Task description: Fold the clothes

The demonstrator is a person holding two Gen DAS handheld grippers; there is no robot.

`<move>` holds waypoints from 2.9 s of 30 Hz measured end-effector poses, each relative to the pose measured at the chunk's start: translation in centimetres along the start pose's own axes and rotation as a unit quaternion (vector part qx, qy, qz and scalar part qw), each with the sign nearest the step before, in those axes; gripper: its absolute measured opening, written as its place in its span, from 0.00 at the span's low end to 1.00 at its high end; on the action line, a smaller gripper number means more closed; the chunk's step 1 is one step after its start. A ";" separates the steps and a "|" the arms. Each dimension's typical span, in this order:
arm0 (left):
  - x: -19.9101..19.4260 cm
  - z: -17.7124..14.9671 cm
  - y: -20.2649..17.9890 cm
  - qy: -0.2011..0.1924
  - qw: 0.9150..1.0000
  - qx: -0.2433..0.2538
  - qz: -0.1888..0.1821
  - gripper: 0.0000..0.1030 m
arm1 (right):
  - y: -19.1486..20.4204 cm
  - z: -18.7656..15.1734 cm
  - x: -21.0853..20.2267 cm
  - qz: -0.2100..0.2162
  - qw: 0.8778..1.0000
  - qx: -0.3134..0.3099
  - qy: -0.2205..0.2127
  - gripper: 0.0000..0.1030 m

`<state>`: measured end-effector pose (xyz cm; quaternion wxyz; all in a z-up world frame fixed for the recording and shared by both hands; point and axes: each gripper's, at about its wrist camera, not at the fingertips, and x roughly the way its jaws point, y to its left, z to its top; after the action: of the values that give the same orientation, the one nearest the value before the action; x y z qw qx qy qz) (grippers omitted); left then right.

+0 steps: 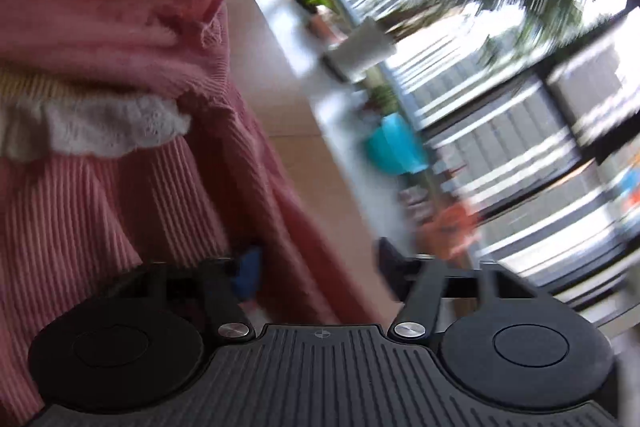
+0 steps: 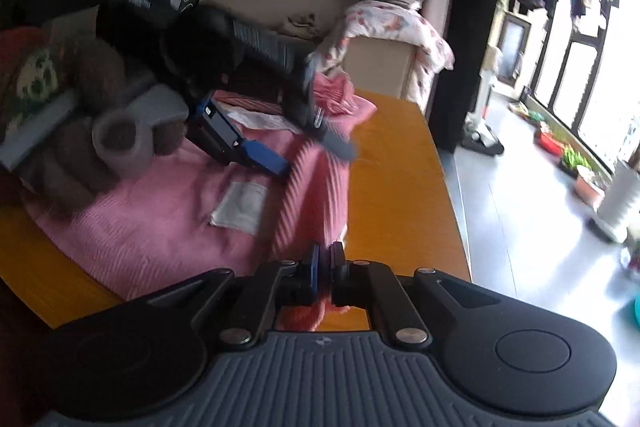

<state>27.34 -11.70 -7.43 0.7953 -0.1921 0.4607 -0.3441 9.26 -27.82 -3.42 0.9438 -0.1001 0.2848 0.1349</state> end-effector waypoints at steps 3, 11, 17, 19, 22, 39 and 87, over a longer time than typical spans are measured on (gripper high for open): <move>0.9 -0.3 -2.1 -0.009 0.996 0.073 0.054 0.29 | -1.0 -0.5 -0.7 -0.014 1.000 0.025 -0.007 0.30; -4.3 2.4 -0.7 -0.040 0.995 -0.075 -0.055 0.10 | -1.4 -0.5 -2.0 -0.030 0.997 0.051 -0.041 0.43; -7.0 1.7 0.8 -0.044 0.996 -0.072 -0.031 0.10 | 0.1 0.2 1.2 -0.019 0.998 0.062 -0.024 0.48; -9.2 0.2 2.0 -0.046 0.995 -0.080 -0.038 0.14 | 0.6 0.4 2.2 -0.015 0.998 0.066 -0.018 0.48; -13.4 -2.1 2.9 -0.062 0.993 -0.083 -0.053 0.40 | 1.1 0.5 3.8 -0.007 0.997 0.073 -0.006 0.44; -23.4 -9.6 5.5 -0.134 0.988 -0.005 0.074 0.91 | 8.0 2.1 -0.8 0.114 0.991 -0.068 -0.022 0.08; -19.8 6.7 12.7 -0.095 0.993 -0.015 0.075 0.67 | -2.6 14.3 10.6 0.120 0.991 0.062 -0.014 0.29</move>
<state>31.09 11.30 -0.07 0.8560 -0.2005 0.4016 -0.2565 25.91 -24.41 2.62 0.9291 -0.0042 0.2892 0.2303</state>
